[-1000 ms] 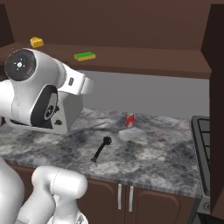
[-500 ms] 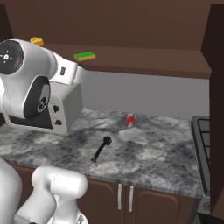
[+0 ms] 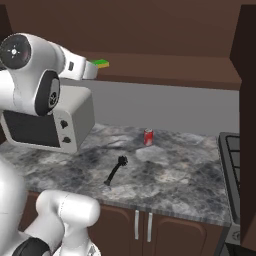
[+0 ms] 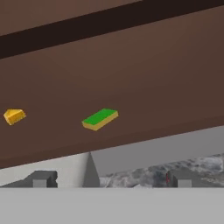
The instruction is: Pick the dish brush and sponge from the cabinet and place them on the counter.
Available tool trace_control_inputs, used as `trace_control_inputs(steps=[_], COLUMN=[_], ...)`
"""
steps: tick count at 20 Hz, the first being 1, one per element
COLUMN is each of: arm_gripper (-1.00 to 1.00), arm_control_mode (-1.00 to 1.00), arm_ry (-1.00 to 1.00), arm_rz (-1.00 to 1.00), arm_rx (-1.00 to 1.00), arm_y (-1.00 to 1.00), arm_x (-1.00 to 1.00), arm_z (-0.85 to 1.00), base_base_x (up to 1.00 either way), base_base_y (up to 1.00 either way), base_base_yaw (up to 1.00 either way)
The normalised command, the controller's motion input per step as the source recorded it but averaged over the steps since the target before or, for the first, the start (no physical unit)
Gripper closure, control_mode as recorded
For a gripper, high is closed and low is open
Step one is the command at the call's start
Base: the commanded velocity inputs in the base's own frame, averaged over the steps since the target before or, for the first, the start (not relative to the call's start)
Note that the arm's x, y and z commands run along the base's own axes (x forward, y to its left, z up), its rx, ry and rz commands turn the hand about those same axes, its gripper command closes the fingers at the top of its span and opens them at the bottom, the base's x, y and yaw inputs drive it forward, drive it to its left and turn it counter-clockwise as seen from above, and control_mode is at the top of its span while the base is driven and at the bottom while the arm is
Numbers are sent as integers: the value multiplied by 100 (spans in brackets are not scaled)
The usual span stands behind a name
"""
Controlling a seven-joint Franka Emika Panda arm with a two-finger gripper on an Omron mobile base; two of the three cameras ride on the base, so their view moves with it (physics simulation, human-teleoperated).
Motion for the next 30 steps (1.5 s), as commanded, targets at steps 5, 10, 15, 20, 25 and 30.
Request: trace_control_inputs(steps=[5, 10, 15, 20, 25, 30], arm_gripper=[-100, -100, -100, -100, -100, -100], arm_control_mode=[-100, -100, -100, -100, -100, -100], arm_ry=[1, 5, 10, 5, 1, 0], arm_rz=[0, 1, 4, 3, 0, 0], arm_rx=[0, 0, 0, 0, -4, -10], arm_y=[18, 18, 15, 16, 15, 11], arm_x=[53, 38, 30, 10, 22, 31], arm_z=[10, 0, -2, -6, -13, -19], base_base_x=[0, 0, 0, 0, 0, 0], base_base_y=[0, 0, 0, 0, 0, 0], base_base_yaw=[0, 0, 0, 0, 0, 0])
